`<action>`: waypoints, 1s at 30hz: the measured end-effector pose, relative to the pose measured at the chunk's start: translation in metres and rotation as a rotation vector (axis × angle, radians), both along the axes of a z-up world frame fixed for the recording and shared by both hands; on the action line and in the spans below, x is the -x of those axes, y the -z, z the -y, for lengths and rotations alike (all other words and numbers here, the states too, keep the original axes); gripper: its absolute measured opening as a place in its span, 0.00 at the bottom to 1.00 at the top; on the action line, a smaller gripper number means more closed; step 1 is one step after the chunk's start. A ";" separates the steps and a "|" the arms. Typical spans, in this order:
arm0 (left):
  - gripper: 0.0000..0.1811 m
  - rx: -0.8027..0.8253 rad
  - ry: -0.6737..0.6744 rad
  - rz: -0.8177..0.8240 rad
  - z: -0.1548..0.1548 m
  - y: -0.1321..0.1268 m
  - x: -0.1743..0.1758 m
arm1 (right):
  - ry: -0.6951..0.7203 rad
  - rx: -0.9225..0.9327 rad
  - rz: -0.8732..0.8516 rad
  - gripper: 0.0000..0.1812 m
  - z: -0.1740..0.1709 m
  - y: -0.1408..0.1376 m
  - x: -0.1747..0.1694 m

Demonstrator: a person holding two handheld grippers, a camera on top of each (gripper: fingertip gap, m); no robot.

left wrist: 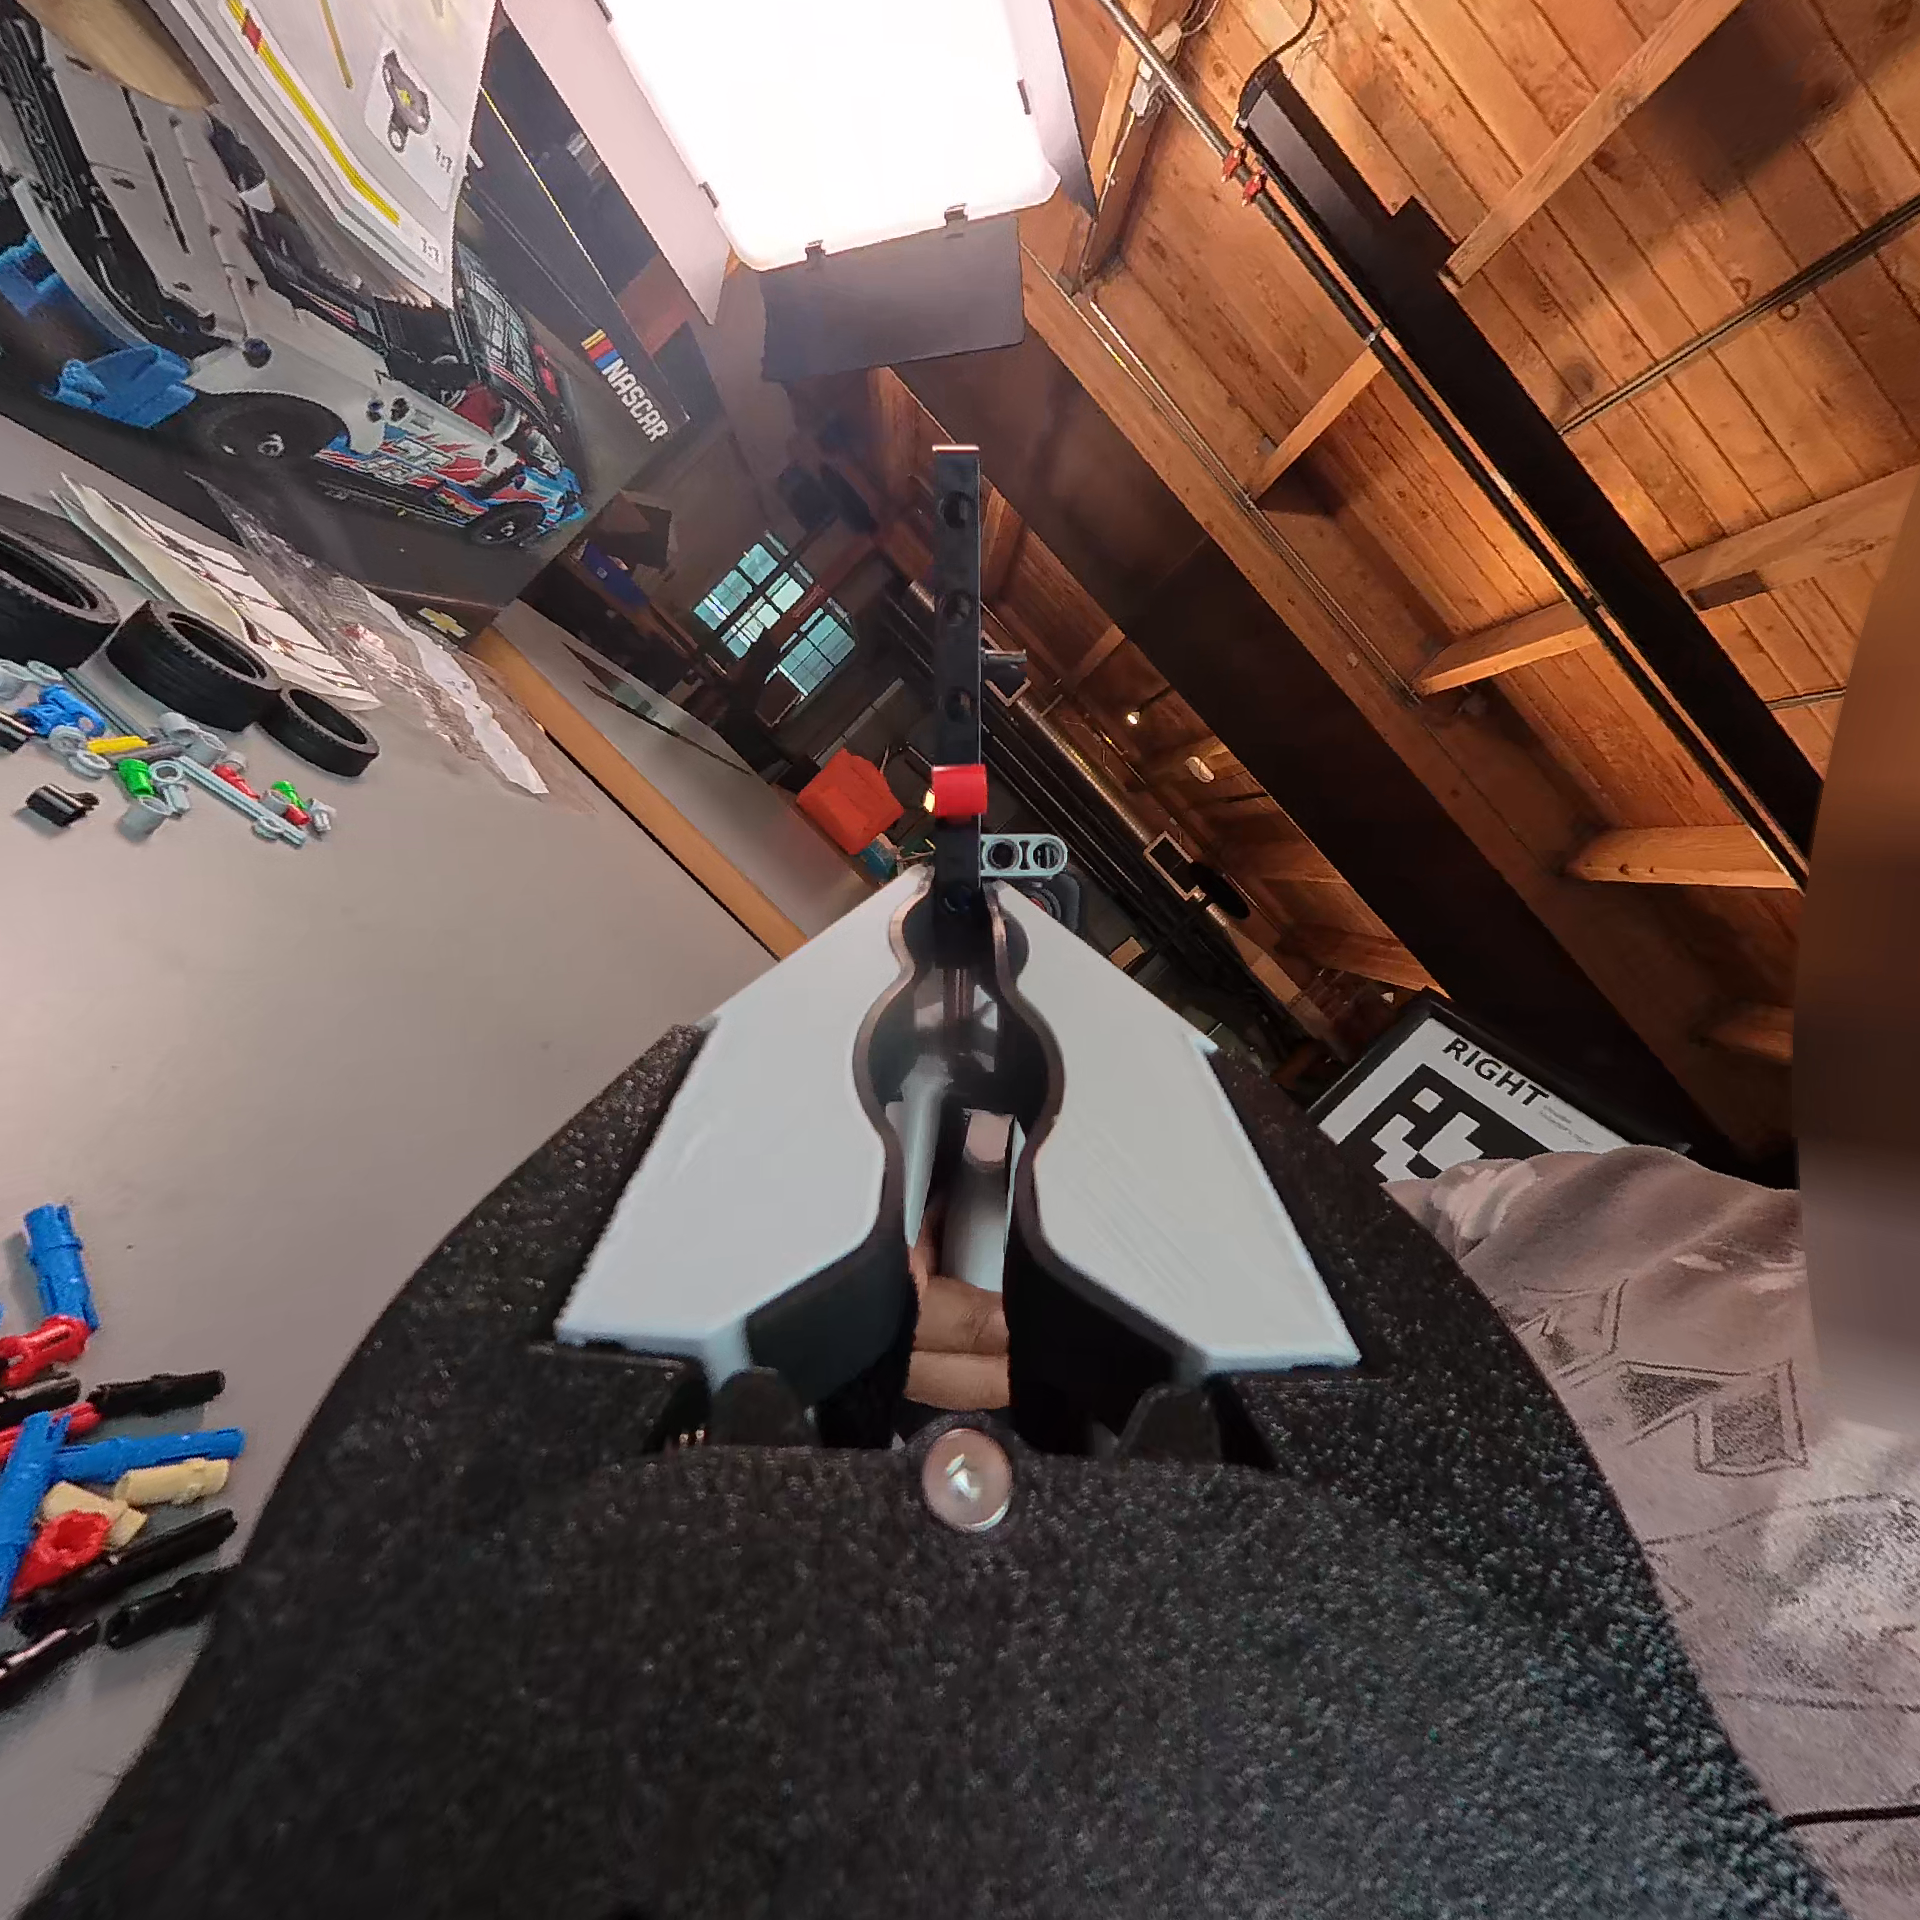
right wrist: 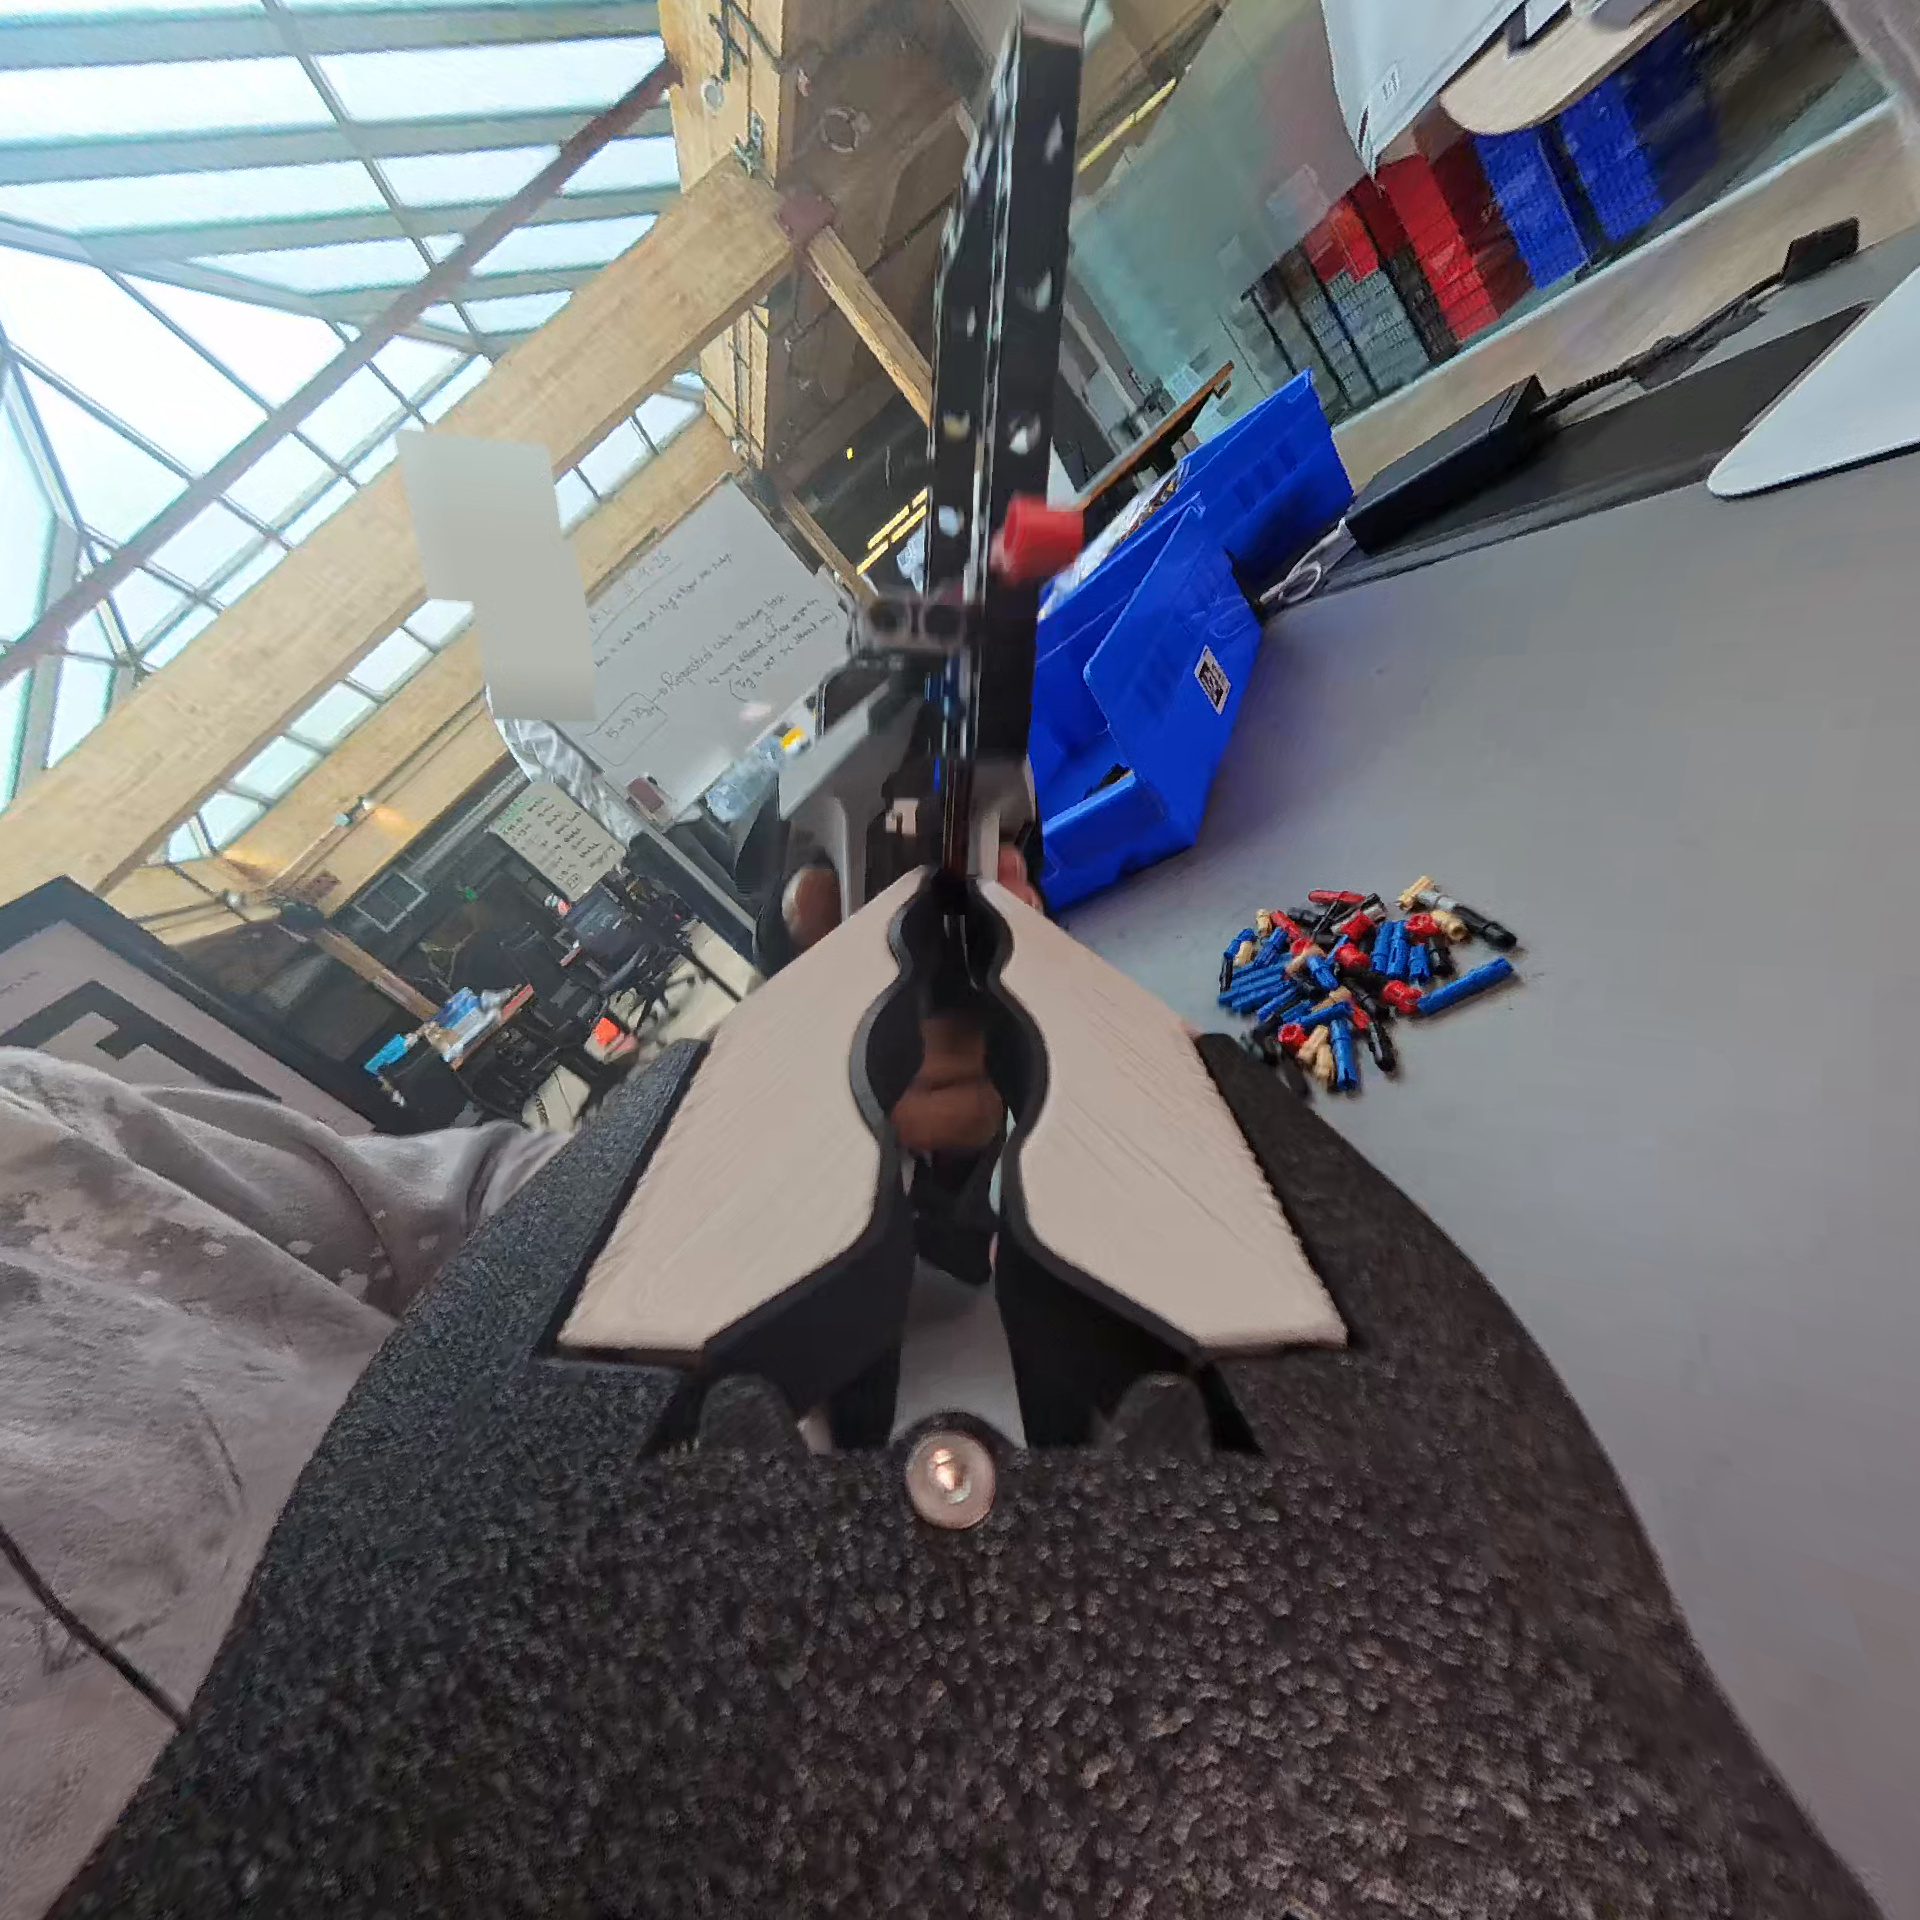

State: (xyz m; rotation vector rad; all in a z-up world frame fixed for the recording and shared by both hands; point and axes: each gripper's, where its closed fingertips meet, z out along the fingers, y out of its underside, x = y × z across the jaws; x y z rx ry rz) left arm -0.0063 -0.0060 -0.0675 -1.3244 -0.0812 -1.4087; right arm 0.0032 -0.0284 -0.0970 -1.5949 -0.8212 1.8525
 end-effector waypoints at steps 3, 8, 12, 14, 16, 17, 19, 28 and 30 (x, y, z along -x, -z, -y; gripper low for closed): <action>0.01 -0.018 -0.073 0.078 -0.006 -0.018 0.029 | -0.071 0.006 0.142 0.02 0.030 0.038 0.001; 0.03 0.130 0.017 -0.085 -0.005 0.018 0.002 | -0.170 -0.154 0.238 0.02 0.025 0.020 -0.017; 0.03 0.255 0.095 -0.205 -0.004 0.050 -0.015 | -0.240 -0.254 0.300 0.02 0.036 0.031 -0.039; 0.03 0.309 0.148 -0.243 -0.001 0.062 -0.025 | -0.250 -0.242 0.256 0.02 0.035 0.025 -0.047; 0.03 0.347 0.180 -0.271 0.001 0.070 -0.032 | -0.230 -0.235 0.219 0.02 0.027 0.019 -0.052; 0.03 0.366 0.204 -0.298 0.003 0.074 -0.036 | -0.225 -0.239 0.206 0.02 0.024 0.017 -0.053; 0.03 0.402 0.238 -0.357 0.007 0.083 -0.043 | -0.221 -0.245 0.176 0.02 0.019 0.010 -0.055; 0.04 0.514 0.483 -0.643 0.044 0.125 -0.071 | -0.203 -0.257 0.149 0.02 0.012 0.007 -0.057; 0.06 0.523 0.476 -0.729 0.045 0.135 -0.069 | -0.203 -0.259 0.155 0.02 0.012 0.009 -0.057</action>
